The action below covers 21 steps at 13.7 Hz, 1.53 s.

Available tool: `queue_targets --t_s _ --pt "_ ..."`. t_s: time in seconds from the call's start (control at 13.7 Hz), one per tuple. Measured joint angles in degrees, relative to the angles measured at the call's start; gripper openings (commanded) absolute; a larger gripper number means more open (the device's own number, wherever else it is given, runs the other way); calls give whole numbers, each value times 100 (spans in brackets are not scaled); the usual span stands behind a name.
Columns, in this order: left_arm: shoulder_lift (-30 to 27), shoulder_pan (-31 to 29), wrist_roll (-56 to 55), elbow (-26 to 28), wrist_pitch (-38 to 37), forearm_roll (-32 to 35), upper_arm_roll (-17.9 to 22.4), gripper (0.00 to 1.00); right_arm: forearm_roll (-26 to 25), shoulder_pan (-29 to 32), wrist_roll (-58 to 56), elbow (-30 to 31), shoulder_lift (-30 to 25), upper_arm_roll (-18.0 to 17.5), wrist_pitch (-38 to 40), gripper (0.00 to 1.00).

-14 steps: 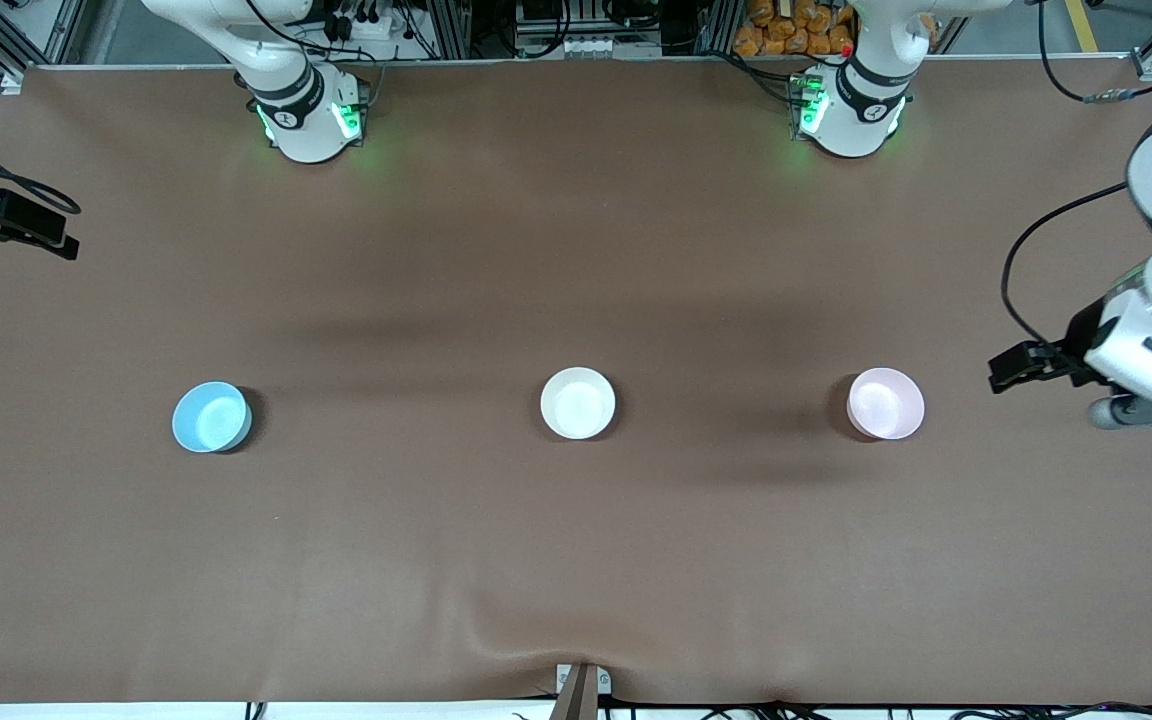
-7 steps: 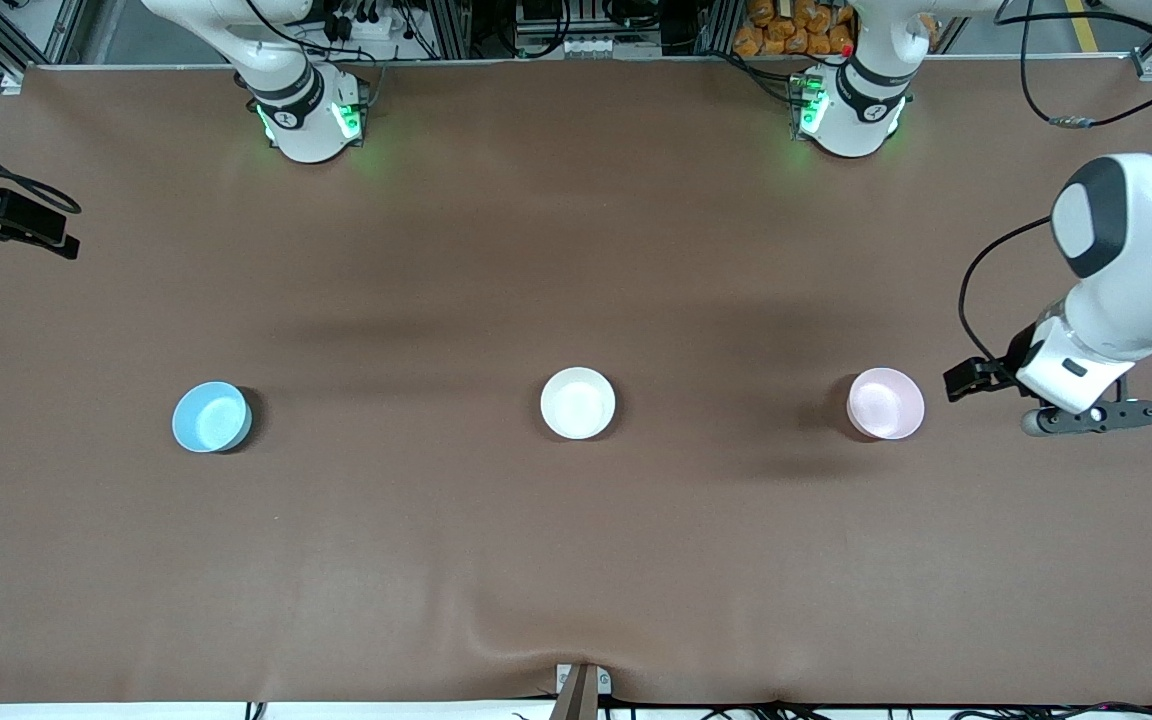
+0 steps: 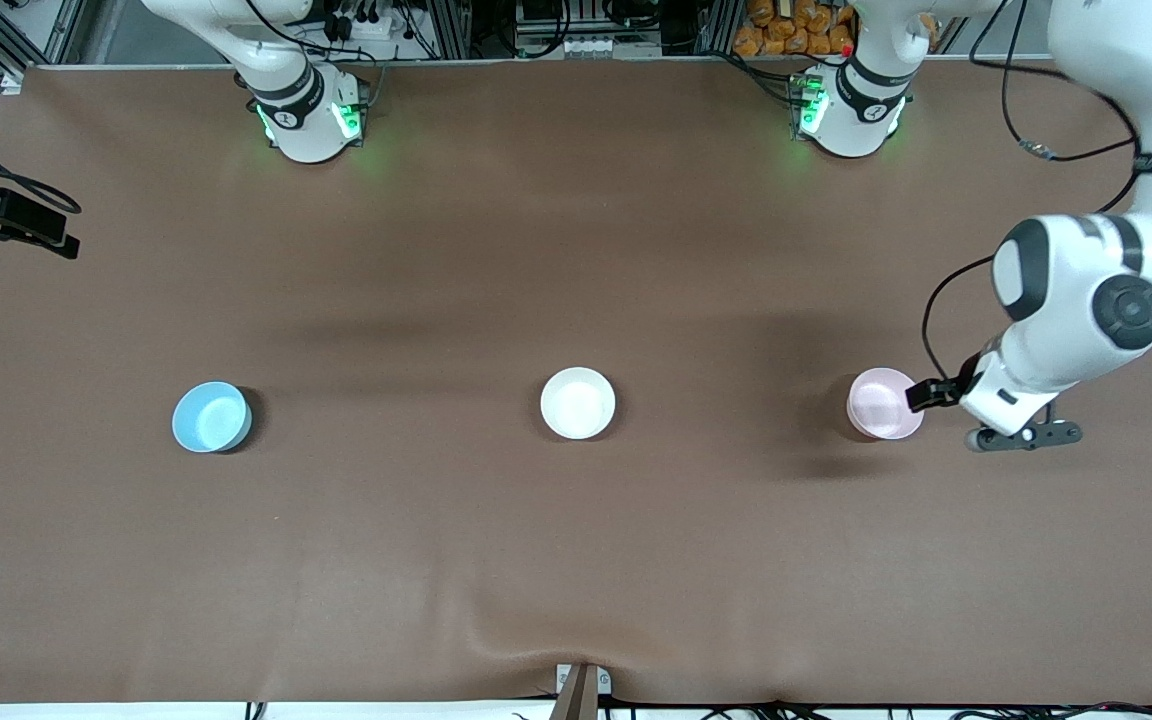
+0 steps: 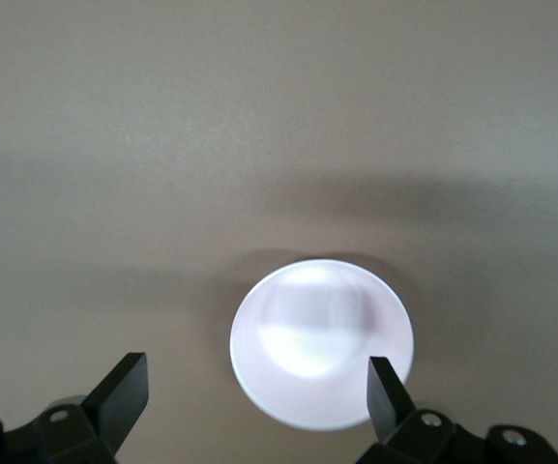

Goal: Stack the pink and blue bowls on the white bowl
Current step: 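Move the left gripper down to the pink bowl rim, then close the left gripper on the pink bowl rim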

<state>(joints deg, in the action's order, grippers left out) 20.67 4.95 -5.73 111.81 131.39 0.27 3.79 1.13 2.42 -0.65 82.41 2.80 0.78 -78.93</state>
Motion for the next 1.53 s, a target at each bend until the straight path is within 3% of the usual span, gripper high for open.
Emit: queue_targets --t_s 0.44,0.95,1.02,1.24,1.53 --pt "715 -17 0 148 906 0 0 100 0 0 0 0 0 0 2 100" --pt "750 -116 0 347 934 0 -1 99 0 0 0 0 0 0 3 100" --pt "739 -116 0 402 934 0 -3 84 0 0 0 0 0 0 3 100" --pt "700 -115 14 495 934 0 -14 3 0 0 0 0 0 0 3 100" --pt "657 -115 33 535 935 0 -63 0 0 0 0 0 0 0 3 100"
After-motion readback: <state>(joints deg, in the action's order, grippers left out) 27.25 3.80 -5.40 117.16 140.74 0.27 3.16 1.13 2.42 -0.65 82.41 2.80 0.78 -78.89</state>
